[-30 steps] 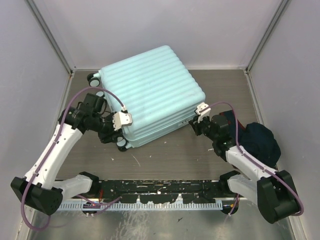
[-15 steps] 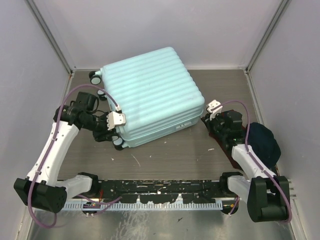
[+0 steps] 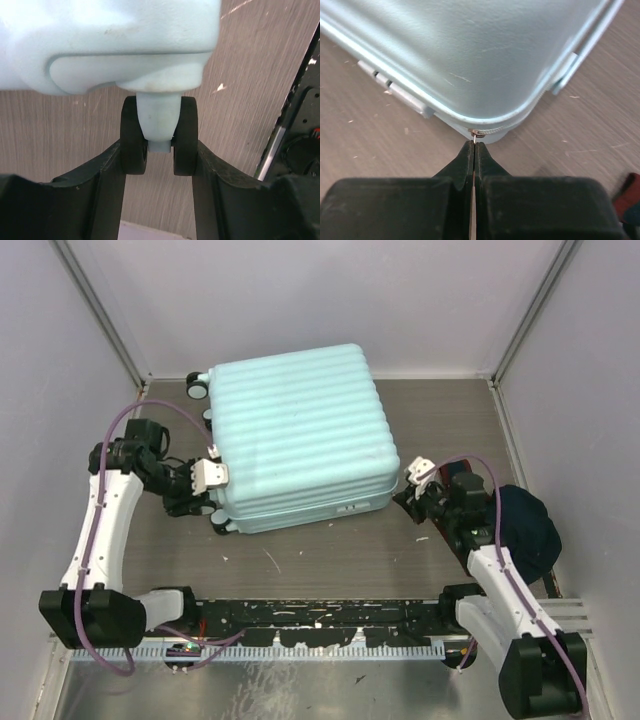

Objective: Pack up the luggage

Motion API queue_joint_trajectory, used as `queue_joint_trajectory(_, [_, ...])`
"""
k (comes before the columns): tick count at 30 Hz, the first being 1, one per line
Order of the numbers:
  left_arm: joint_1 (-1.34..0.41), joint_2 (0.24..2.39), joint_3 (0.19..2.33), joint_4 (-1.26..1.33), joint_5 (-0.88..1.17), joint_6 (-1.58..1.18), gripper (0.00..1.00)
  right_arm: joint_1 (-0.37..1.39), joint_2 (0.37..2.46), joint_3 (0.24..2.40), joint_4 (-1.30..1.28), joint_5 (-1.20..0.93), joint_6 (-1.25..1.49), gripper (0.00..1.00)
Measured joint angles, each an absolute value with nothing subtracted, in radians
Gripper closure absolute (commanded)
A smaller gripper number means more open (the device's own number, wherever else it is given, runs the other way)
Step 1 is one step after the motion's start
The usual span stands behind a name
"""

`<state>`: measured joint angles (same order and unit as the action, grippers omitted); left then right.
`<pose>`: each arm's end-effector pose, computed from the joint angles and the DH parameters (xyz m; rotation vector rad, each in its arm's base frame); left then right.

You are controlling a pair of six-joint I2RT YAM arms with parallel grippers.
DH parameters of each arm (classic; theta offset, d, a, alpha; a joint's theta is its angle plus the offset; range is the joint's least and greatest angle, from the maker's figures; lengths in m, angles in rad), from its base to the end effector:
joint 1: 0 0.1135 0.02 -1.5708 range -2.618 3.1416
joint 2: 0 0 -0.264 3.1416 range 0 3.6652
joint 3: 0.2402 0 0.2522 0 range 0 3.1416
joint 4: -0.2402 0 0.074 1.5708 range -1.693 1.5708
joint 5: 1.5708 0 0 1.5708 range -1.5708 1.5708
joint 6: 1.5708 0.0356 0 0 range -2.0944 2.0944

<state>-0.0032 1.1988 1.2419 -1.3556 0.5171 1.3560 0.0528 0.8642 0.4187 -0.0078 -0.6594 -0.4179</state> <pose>0.1929 -0.0182 0.3285 1.7051 1.9681 -0.3252 0.1859 0.0317 0.2181 -0.8403 1.7570 0.4247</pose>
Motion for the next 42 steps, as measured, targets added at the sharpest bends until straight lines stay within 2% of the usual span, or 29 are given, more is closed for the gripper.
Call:
queue_joint_trajectory(5, [0.074,1.284,1.306,-1.432,0.476,1.431,1.0,0.133,0.826,0.41,-0.058,-0.613,-0.39,0.99])
queue_joint_trajectory(10, [0.086,1.317,1.298,-1.457,0.399,1.492,1.0,0.027,0.879,0.444,-0.081,-0.709,-0.44,0.99])
queue_joint_trajectory(13, [0.088,1.34,1.284,-1.457,0.353,1.511,1.0,-0.079,0.966,0.517,-0.116,-0.817,-0.498,0.99])
queue_joint_trajectory(18, [0.094,1.394,1.267,-1.425,0.286,1.538,1.0,-0.133,1.084,0.58,-0.116,-0.88,-0.546,0.99])
queue_joint_trajectory(28, [0.096,1.436,1.293,-1.415,0.278,1.523,0.99,-0.084,1.312,0.719,-0.017,-0.925,-0.605,0.99])
queue_joint_trajectory(29, [0.099,1.444,1.307,-1.415,0.286,1.509,0.95,-0.079,1.325,0.728,-0.018,-0.932,-0.625,0.99])
queue_joint_trajectory(31, [0.112,1.46,1.349,-1.415,0.314,1.472,0.81,-0.076,1.353,0.748,-0.019,-0.947,-0.659,0.99])
queue_joint_trajectory(32, [0.122,1.47,1.377,-1.415,0.331,1.451,0.71,-0.075,1.371,0.762,-0.024,-0.956,-0.681,0.99])
queue_joint_trajectory(34, [0.146,1.492,1.442,-1.419,0.375,1.403,0.44,-0.07,1.382,0.77,-0.025,-0.961,-0.694,0.99])
queue_joint_trajectory(35, [0.161,1.507,1.483,-1.43,0.405,1.376,0.34,-0.066,1.389,0.778,-0.029,-0.963,-0.705,0.99])
queue_joint_trajectory(39, [0.202,1.531,1.596,-1.449,0.511,1.295,0.15,-0.053,1.392,0.78,-0.03,-0.96,-0.725,0.99])
queue_joint_trajectory(42, [0.219,1.505,1.607,-1.438,0.585,1.174,0.09,-0.041,1.385,0.776,-0.024,-0.945,-0.728,0.99])
